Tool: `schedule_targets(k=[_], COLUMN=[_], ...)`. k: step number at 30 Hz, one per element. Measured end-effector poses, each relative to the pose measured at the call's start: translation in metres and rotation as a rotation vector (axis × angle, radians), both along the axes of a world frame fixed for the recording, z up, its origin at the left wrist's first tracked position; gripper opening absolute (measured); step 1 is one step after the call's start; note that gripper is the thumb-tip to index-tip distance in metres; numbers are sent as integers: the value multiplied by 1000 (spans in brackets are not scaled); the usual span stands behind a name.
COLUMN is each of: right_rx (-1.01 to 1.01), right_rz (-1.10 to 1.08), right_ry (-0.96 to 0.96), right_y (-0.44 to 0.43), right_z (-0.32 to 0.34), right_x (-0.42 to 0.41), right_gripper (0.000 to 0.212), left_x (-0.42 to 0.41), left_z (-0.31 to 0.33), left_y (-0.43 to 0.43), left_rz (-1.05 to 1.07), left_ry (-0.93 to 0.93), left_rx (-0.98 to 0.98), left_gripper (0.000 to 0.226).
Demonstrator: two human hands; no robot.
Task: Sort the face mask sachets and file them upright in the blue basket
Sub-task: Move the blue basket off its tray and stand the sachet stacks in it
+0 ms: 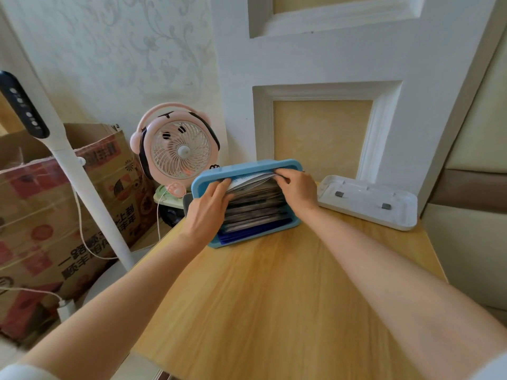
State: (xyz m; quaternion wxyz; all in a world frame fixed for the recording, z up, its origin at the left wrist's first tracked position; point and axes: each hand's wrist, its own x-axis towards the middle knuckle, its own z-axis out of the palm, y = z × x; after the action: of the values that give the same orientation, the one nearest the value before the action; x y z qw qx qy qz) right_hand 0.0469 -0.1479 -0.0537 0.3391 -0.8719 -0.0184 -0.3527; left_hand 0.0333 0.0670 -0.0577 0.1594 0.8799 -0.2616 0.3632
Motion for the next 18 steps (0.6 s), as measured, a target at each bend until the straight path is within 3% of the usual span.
schedule_targets(k=[3, 8, 11, 13, 16, 18], right_rx=[-100, -216, -238, -212, -152, 56], right_rz=[-63, -90, -62, -17, -107, -245], right_ry=[-4, 32, 74, 66, -177, -217], right_y=[3, 9, 11, 8, -3, -13], right_z=[-1, -5, -7, -7, -12, -15], right_x=[6, 10, 11, 4, -16, -25], right_gripper=[26, 29, 33, 33, 32, 34], left_x=[6, 7, 4, 4, -8, -21], left_z=[0, 15, 21, 21, 7, -10], left_y=[0, -16, -20, -19, -5, 6], left_rz=[17, 248, 352, 350, 150, 127], left_ry=[-26, 165, 209, 225, -8, -176], left_rx=[77, 82, 142, 77, -79, -198], left_gripper=[33, 24, 19, 17, 14, 24])
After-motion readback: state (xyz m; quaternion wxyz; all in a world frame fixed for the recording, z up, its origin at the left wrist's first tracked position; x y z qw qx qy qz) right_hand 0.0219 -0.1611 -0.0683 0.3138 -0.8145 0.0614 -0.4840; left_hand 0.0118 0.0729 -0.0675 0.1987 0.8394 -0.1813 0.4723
